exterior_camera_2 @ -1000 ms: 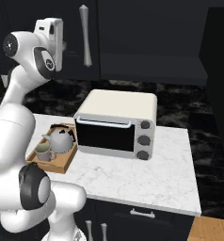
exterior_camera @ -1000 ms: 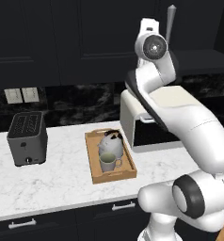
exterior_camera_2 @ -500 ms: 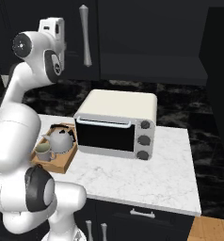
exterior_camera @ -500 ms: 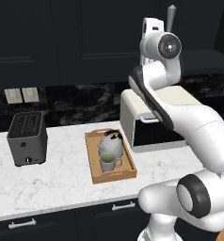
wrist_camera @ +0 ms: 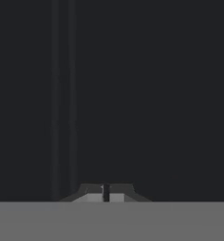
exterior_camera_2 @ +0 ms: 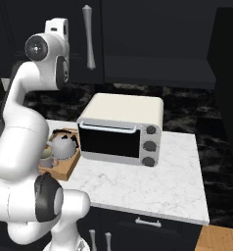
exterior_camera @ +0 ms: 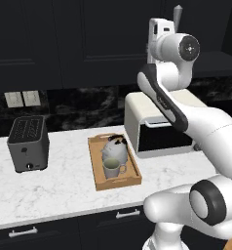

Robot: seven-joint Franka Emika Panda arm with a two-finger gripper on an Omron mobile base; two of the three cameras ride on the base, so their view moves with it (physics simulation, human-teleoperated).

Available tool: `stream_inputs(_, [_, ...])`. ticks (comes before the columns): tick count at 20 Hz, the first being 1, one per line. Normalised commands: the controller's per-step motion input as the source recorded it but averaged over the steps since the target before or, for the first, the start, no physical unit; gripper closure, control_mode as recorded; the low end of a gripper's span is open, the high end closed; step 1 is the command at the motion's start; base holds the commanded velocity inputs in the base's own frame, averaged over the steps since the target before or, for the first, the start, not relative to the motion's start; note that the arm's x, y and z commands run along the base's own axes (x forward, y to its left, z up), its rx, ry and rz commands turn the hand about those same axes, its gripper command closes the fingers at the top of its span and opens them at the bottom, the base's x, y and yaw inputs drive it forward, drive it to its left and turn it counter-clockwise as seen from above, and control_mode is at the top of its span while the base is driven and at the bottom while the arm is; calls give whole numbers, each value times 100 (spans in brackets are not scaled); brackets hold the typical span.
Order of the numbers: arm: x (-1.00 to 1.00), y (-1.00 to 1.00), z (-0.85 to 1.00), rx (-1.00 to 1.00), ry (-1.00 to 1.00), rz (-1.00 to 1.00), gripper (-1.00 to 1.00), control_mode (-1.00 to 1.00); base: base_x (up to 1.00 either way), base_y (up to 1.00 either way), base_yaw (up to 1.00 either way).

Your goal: Pick the kettle from the counter and place it on the tray. Then pick the mug from the cabinet and place it on the tray. Then close the cabinet doors.

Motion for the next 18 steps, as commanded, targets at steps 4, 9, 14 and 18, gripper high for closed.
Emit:
stream_inputs(4, [100,14,-38,0,2,1,100,-100,0,0,0])
stream_inputs(9, [90,14,-16,0,-12,0,100,-100,0,0,0])
stream_inputs(14, [34,1,4,0,-38,0,100,-100,0,0,0])
stream_inputs(18, [25,0,34,0,-28,0,100,-100,0,0,0])
